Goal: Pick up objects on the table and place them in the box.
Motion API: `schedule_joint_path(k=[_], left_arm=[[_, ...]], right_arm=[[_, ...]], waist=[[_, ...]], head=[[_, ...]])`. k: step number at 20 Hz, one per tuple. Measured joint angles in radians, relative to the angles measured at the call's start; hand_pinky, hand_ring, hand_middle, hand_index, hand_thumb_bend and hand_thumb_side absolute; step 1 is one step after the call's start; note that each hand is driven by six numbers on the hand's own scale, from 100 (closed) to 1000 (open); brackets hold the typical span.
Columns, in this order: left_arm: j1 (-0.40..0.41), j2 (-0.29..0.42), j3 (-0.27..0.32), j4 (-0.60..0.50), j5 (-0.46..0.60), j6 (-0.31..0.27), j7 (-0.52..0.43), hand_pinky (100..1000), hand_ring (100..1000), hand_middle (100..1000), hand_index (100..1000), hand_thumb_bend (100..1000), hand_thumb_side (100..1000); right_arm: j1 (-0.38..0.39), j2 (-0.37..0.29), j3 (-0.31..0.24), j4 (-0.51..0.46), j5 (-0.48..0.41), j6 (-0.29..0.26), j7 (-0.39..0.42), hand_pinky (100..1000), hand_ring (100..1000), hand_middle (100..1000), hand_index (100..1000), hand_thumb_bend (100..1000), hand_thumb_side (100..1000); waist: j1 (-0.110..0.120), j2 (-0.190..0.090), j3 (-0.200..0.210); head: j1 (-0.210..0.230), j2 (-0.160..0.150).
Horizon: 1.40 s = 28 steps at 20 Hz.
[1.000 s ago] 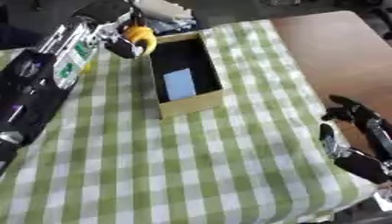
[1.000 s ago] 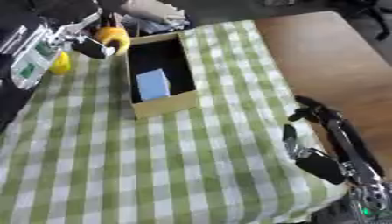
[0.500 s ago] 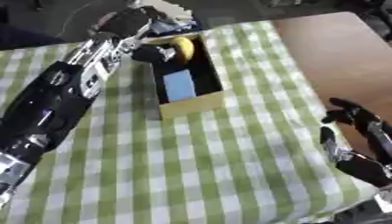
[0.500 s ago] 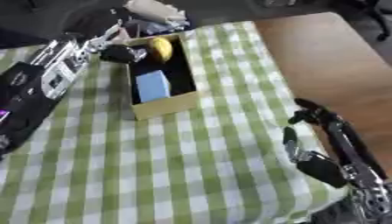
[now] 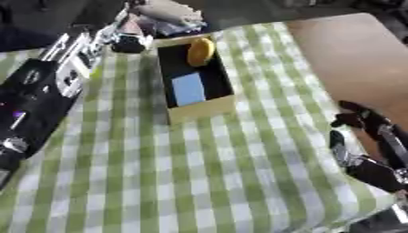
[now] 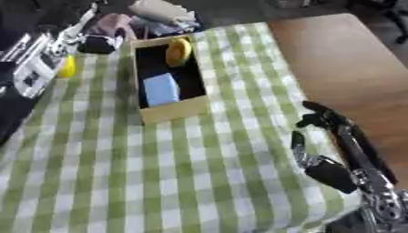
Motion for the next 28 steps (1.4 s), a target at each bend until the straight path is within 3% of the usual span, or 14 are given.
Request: schedule_joint_path(k=[3,10,15,17,22,23,24,25,26,28], left_arm=[[0.024,0.032,0.042,0.068,-0.024,0.008,-0.016,773,768,809,874,339,250],[0.059,0.046,0.109,0.252,-0.069,0.023,0.037,774,777,830,882,346,369],[0.069,0.062,0.133,0.328,-0.064,0.027,0.076,771,776,832,884,346,485],[0.072,0.062,0.138,0.347,-0.057,0.028,0.089,770,775,835,886,362,596],[0.078,0.061,0.142,0.370,-0.035,0.024,0.104,776,781,853,894,395,763],[0.079,0.060,0.142,0.373,-0.030,0.021,0.099,776,780,853,893,397,760],[0.081,0.059,0.142,0.377,-0.027,0.017,0.090,767,761,841,885,371,642],[0.083,0.059,0.140,0.380,-0.026,0.014,0.079,763,753,835,882,358,579],[0.084,0.059,0.138,0.383,-0.026,0.011,0.065,747,728,806,862,330,413],[0.084,0.059,0.136,0.385,-0.036,0.008,0.043,732,686,756,826,311,227]], right_arm=[[0.000,0.000,0.000,0.000,0.000,0.000,0.000,869,842,630,924,100,375],[-0.002,0.000,0.001,0.000,0.000,-0.001,0.002,871,841,630,924,100,352],[-0.010,0.000,0.012,0.000,-0.006,0.000,0.006,872,840,630,924,100,333],[-0.011,0.000,0.014,0.000,-0.011,0.001,0.009,872,840,630,924,100,328],[-0.019,0.000,0.019,0.000,-0.018,0.004,0.013,871,839,630,924,100,324],[-0.019,0.000,0.019,0.000,-0.019,0.004,0.014,871,839,630,924,100,325],[-0.019,0.000,0.019,0.000,-0.019,0.004,0.014,871,839,630,924,100,326],[-0.019,0.000,0.019,0.000,-0.020,0.004,0.014,871,838,630,924,100,326],[-0.019,0.000,0.019,0.000,-0.020,0.004,0.014,871,839,630,924,100,319],[-0.019,0.000,0.019,0.000,-0.020,0.004,0.014,871,839,630,924,100,328]], waist=[[0.000,0.000,0.000],[0.000,0.007,-0.011],[-0.018,0.026,-0.031],[-0.018,0.038,-0.038],[-0.018,0.050,-0.055],[-0.018,0.051,-0.058],[-0.018,0.052,-0.060],[-0.018,0.053,-0.062],[-0.018,0.053,-0.062],[-0.018,0.053,-0.062]], head=[[-0.004,-0.004],[0.001,-0.016],[0.028,-0.042],[0.041,-0.052],[0.078,-0.072],[0.086,-0.075],[0.094,-0.076],[0.104,-0.079],[0.115,-0.083],[0.137,-0.088]])
